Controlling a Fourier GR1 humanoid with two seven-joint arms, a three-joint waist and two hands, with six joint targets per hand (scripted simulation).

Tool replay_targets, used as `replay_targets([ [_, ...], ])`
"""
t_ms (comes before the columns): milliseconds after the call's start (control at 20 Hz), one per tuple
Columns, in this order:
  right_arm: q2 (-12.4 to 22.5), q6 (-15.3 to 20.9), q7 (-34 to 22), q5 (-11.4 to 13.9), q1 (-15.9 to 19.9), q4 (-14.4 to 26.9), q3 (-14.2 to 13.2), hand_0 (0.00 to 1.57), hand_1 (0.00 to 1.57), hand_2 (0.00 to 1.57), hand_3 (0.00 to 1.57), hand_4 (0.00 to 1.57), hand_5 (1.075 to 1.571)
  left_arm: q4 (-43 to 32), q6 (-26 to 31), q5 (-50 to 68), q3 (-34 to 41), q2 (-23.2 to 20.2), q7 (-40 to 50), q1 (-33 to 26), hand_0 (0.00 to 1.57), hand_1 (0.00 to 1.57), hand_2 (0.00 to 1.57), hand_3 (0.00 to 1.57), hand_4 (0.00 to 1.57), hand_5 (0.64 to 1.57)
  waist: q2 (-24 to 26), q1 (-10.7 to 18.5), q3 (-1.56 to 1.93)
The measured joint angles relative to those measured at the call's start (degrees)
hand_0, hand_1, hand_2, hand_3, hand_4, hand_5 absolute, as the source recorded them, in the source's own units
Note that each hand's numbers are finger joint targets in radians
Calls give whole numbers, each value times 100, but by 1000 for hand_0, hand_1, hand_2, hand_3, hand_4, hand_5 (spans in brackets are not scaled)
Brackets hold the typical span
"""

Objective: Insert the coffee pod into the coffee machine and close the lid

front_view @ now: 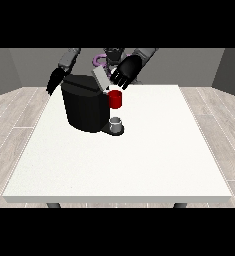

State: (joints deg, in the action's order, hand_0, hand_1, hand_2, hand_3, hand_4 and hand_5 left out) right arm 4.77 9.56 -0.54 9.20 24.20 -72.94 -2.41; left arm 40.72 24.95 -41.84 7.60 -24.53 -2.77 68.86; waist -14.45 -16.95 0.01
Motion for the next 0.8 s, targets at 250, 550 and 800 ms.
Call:
replay_targets([
  [250, -21, 45, -60, 7, 55, -18, -16, 0, 0, 0, 0, 153, 1571, -118, 58, -10, -8, -3, -82, 47, 1260, 1260, 1292, 1229, 433, 1571, -52, 27, 0],
  [550, -23, 102, 16, -3, 126, 71, -85, 0, 0, 0, 0, 169, 1571, -178, 20, -50, -37, 83, -66, 158, 1187, 1187, 1230, 1196, 441, 1571, -159, 44, 1],
  [800, 11, 106, 102, -30, 203, 104, -146, 0, 0, 0, 0, 0, 1571, -230, -57, -97, -49, 85, -127, 211, 1166, 1166, 1233, 1193, 421, 1571, -283, 49, 0],
])
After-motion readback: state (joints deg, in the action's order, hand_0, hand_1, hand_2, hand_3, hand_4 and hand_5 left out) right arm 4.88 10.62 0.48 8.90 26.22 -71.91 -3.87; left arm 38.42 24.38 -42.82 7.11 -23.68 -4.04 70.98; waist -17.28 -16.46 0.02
